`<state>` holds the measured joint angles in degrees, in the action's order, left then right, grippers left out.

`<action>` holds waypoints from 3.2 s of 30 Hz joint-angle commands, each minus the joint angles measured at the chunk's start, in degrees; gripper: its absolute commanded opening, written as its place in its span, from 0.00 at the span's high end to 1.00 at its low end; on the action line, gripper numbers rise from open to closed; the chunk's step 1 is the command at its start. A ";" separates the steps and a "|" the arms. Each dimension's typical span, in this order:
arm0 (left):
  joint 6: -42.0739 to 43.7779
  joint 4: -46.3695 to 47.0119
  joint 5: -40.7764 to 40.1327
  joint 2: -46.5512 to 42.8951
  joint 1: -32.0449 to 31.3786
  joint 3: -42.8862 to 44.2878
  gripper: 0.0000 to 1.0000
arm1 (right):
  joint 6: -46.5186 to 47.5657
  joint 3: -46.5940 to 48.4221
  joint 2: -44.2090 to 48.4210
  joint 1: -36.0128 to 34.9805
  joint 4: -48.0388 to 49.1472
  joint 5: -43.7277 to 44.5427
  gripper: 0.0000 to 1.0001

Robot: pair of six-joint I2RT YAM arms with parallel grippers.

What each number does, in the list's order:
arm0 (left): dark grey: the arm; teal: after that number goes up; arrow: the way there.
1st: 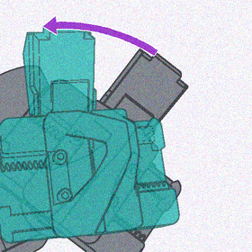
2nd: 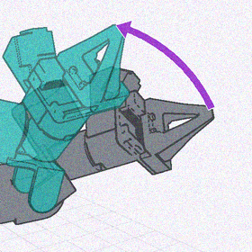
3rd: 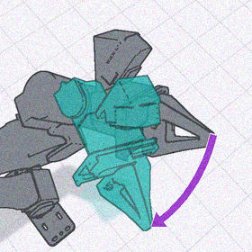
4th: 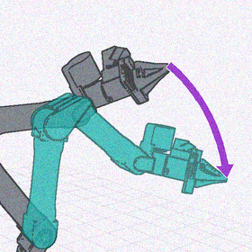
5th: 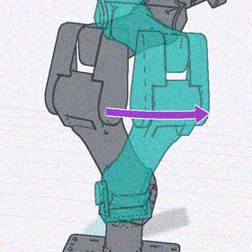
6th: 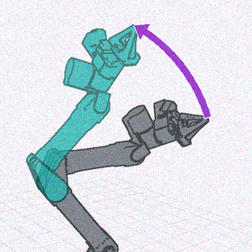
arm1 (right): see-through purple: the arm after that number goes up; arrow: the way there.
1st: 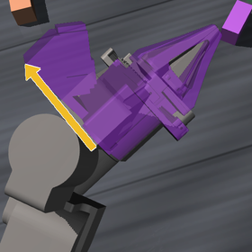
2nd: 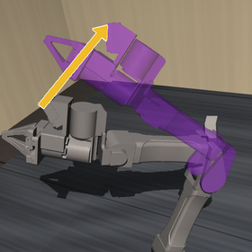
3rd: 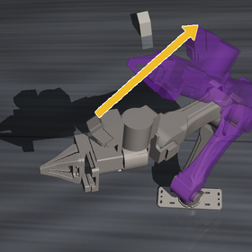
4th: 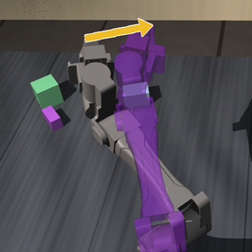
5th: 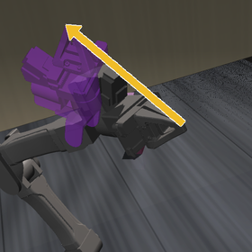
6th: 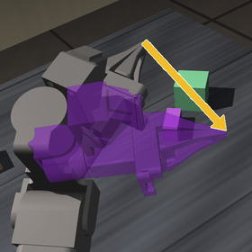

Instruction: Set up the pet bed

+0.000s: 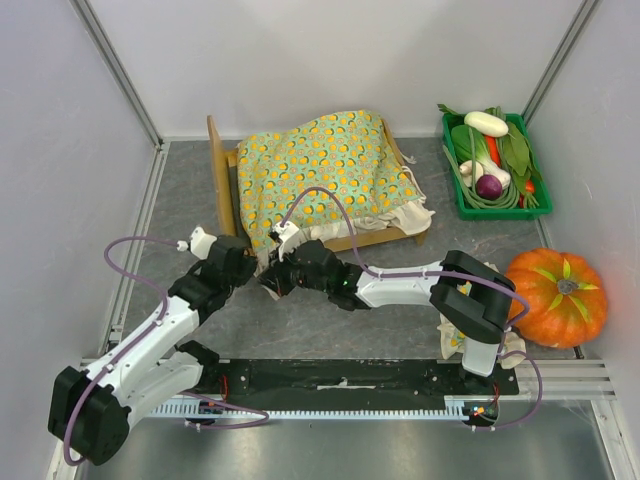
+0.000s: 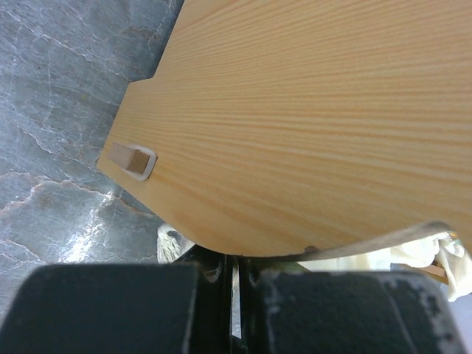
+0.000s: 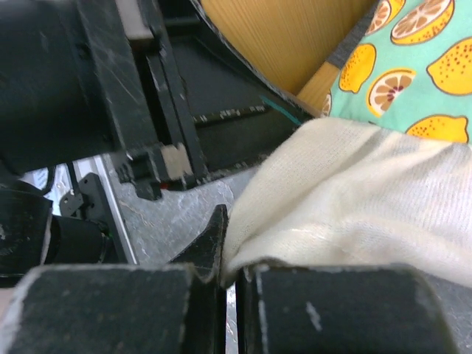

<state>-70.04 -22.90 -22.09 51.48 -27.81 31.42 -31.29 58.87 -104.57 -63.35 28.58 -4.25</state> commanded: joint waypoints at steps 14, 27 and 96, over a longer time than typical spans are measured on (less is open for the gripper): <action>2.72 7.51 7.67 -2.00 -1.19 -4.35 0.98 | -2.37 3.54 0.60 -0.28 1.83 1.26 0.91; 5.70 11.63 14.70 -4.55 -1.19 -9.01 0.98 | 2.81 2.57 4.02 -0.28 -4.75 2.76 0.70; 6.32 16.04 17.87 -0.24 -1.02 -8.04 0.98 | -3.43 -2.27 -1.07 3.76 4.64 -4.62 0.56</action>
<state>-66.30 -9.72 -6.90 51.00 -28.47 22.83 -33.74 54.59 -104.99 -59.51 27.49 -7.11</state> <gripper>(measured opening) 0.031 0.442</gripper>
